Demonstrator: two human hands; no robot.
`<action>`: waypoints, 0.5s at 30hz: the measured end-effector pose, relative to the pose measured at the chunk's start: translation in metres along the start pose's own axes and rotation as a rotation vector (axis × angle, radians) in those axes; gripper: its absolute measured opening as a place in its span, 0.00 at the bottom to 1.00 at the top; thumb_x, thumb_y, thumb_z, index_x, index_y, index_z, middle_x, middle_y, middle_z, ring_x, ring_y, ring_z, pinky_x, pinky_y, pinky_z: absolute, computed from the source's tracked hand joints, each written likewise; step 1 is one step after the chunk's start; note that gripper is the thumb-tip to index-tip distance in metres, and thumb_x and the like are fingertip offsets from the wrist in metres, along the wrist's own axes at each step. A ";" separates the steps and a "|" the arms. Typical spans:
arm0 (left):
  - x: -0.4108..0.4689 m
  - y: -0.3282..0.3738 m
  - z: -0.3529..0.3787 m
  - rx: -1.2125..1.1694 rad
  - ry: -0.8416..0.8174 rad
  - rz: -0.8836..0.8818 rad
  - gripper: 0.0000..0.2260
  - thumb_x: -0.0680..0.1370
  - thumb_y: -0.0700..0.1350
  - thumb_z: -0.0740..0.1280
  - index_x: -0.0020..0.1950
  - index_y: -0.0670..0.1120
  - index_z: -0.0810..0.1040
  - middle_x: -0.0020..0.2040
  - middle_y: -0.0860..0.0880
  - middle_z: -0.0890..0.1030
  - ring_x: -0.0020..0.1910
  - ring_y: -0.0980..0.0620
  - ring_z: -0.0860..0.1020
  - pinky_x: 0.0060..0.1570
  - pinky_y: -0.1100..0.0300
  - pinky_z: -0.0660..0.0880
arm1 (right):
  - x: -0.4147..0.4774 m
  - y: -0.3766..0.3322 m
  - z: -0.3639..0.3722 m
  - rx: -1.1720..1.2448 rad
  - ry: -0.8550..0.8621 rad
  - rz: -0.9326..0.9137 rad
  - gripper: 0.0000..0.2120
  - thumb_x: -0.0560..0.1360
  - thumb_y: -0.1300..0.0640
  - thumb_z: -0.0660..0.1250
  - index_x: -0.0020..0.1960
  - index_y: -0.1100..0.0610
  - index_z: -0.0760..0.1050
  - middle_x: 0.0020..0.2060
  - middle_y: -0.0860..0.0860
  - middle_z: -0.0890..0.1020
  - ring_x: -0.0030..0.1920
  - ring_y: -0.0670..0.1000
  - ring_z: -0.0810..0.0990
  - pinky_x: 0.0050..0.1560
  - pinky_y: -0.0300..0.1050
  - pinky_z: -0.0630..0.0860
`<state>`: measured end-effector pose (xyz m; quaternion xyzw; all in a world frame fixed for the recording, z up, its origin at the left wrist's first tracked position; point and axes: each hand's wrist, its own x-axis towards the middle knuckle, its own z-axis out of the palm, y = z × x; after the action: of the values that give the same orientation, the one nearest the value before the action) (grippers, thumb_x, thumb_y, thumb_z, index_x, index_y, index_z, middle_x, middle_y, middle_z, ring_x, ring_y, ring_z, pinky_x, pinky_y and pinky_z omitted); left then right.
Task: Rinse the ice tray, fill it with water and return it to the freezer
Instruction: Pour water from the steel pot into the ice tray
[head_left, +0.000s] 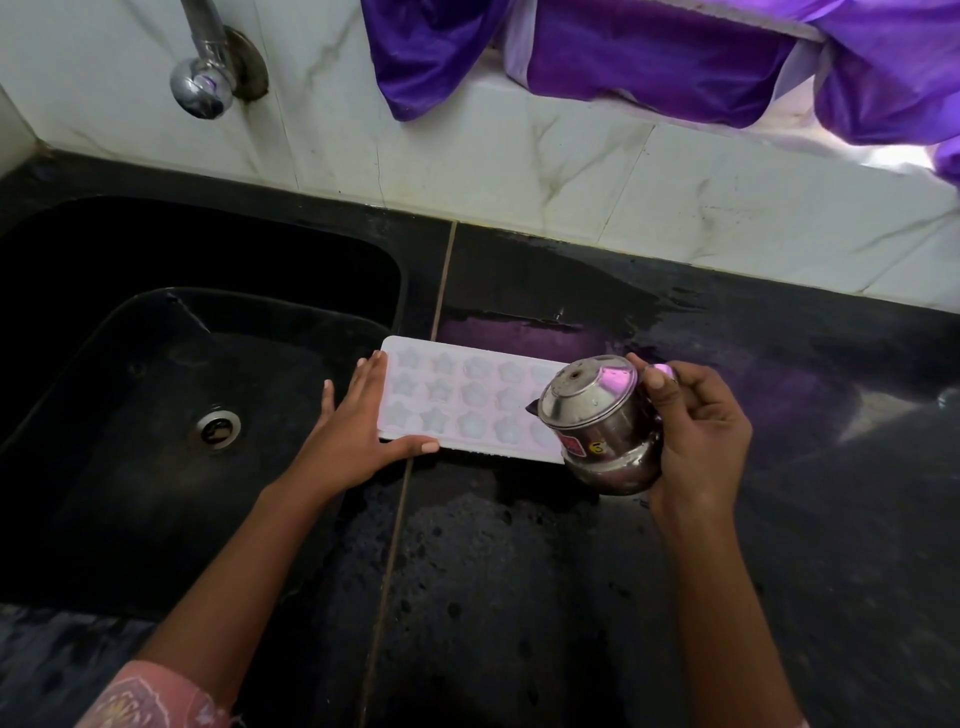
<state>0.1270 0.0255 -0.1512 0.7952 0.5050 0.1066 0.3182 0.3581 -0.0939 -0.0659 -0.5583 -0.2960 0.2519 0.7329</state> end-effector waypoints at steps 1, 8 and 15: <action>0.000 -0.001 0.000 0.002 0.001 0.004 0.52 0.66 0.67 0.65 0.76 0.49 0.36 0.77 0.52 0.41 0.67 0.64 0.36 0.68 0.54 0.31 | 0.000 0.000 0.000 0.001 0.003 0.001 0.16 0.55 0.40 0.76 0.36 0.49 0.81 0.36 0.46 0.85 0.45 0.46 0.84 0.46 0.38 0.79; 0.001 -0.003 0.001 -0.011 -0.002 0.027 0.54 0.62 0.70 0.60 0.76 0.48 0.37 0.78 0.52 0.41 0.74 0.58 0.38 0.70 0.52 0.32 | -0.002 -0.004 0.004 0.001 0.066 0.063 0.05 0.61 0.52 0.72 0.35 0.51 0.79 0.35 0.45 0.85 0.43 0.45 0.84 0.49 0.41 0.80; 0.001 -0.003 0.001 -0.006 -0.005 0.027 0.52 0.64 0.68 0.62 0.76 0.48 0.37 0.78 0.52 0.41 0.74 0.57 0.38 0.71 0.51 0.32 | -0.002 -0.003 0.011 0.067 0.096 0.098 0.04 0.68 0.61 0.68 0.41 0.60 0.74 0.35 0.45 0.85 0.42 0.44 0.83 0.46 0.38 0.79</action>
<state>0.1253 0.0266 -0.1540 0.8011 0.4933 0.1104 0.3203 0.3492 -0.0887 -0.0608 -0.5590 -0.2241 0.2701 0.7513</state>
